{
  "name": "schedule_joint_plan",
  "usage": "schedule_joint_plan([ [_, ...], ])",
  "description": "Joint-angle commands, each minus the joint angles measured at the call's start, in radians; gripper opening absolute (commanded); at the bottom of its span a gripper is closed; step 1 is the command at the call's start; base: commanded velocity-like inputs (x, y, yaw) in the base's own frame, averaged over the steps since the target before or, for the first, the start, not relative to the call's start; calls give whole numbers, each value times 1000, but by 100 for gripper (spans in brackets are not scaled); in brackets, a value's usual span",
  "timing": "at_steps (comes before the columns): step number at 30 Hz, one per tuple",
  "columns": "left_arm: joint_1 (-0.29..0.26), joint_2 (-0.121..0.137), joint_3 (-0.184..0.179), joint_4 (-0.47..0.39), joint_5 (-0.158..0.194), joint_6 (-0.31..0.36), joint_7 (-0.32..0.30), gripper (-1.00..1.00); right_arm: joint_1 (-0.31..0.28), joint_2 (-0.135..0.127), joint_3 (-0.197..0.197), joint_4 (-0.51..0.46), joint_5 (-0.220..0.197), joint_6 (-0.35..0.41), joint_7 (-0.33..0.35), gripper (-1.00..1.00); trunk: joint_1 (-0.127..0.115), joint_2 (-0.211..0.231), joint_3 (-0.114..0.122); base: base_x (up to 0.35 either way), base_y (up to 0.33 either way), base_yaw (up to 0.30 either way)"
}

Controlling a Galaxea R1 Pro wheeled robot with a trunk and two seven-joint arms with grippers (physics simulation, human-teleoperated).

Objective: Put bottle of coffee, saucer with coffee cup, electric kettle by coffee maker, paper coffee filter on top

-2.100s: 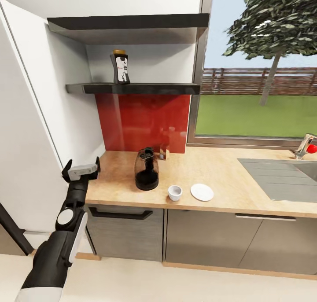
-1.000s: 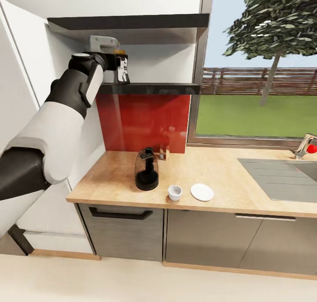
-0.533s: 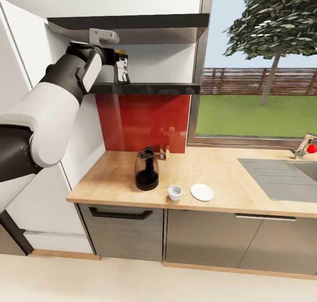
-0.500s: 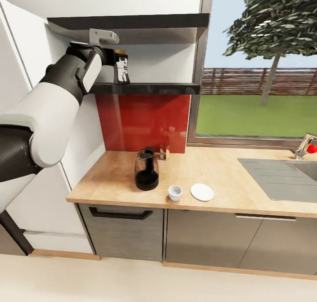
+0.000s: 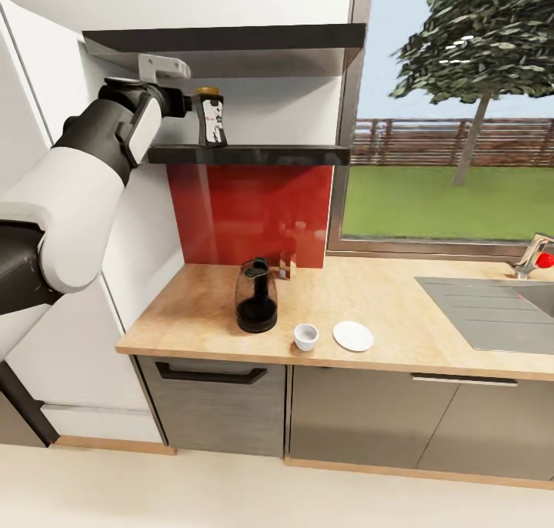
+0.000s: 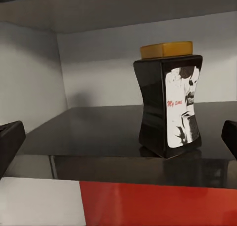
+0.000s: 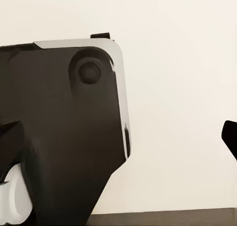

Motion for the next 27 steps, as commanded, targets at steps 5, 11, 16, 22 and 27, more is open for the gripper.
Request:
schedule_joint_plan([
  [5, -1, 6, -4, -2, -9, 5, 4, 100, 0, 3, 8, 1, 14, -3, 6, 100, 1, -2, -2, 0, 0, 0],
  [11, -1, 7, -5, -2, -11, 1, 6, 100, 1, 2, 7, 1, 35, -2, 102, 100, 1, -2, -2, 0, 0, 0],
  [16, 0, 8, -5, 1, -11, 1, 10, 100, 1, -2, 6, 1, 37, -3, 147, 100, 1, -2, -2, 0, 0, 0],
  [22, 1, 6, -2, 0, -5, 1, 9, 100, 1, -3, 6, 1, 36, -5, 154, 100, 1, -2, -2, 25, 0, 0],
  [27, 1, 6, -1, 3, 0, 2, 5, 100, 1, -4, 6, 1, 36, -5, 154, 100, 1, -2, -2, 243, 0, 0],
])
